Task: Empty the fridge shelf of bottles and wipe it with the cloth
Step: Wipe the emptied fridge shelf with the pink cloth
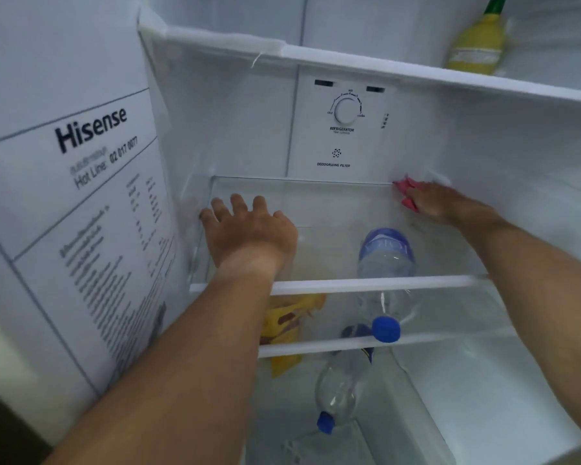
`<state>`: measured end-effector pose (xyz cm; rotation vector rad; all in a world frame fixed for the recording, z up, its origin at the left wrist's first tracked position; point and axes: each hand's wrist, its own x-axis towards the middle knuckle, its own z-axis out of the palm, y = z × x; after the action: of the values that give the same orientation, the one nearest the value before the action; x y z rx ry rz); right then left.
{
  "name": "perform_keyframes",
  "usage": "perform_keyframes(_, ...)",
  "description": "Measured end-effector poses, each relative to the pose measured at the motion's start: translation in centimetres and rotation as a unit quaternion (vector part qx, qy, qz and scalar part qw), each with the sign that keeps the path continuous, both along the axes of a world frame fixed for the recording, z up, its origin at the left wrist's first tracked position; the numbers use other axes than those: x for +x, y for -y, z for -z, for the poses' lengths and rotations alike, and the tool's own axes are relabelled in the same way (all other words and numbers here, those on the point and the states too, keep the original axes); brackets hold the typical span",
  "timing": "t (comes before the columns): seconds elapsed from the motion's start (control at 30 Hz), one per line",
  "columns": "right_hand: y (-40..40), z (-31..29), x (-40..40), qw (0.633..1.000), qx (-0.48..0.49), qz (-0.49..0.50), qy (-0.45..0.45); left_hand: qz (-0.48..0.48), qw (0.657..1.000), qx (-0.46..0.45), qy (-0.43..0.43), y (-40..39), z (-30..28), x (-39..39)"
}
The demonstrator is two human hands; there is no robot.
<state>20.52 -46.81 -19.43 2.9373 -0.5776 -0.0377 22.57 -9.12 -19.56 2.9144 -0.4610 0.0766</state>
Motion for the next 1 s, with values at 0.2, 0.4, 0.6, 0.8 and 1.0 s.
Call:
perform_keyframes(0.2, -2.1, -0.1, -5.2, 1.0, -0.008, -0.001, -0.01, -0.003, 1.0, 0.006, -0.004, -0.1, -0.3, -0.1)
perform_keyframes(0.4, -7.0, -0.8, -11.4, 0.998, 0.003, 0.061, -0.026, -0.006, 1.0, 0.006, -0.018, -0.2, -0.9, -1.1)
perform_keyframes(0.6, -14.7, -1.3, -12.8, 0.982, 0.114, 0.15, 0.012, -0.016, 0.998, 0.005, -0.068, -0.9, -1.3, -3.1)
perform_keyframes(0.8, -24.5, -1.7, -8.8, 0.992, 0.122, 0.015, -0.015, 0.0, 0.999, -0.027, -0.025, -3.9, -1.7, -6.1)
perform_keyframes(1.0, -29.2, -1.9, -5.5, 0.987, 0.145, -0.073, -0.02, 0.057, 0.998, 0.014, 0.016, -5.6, -0.8, -8.1)
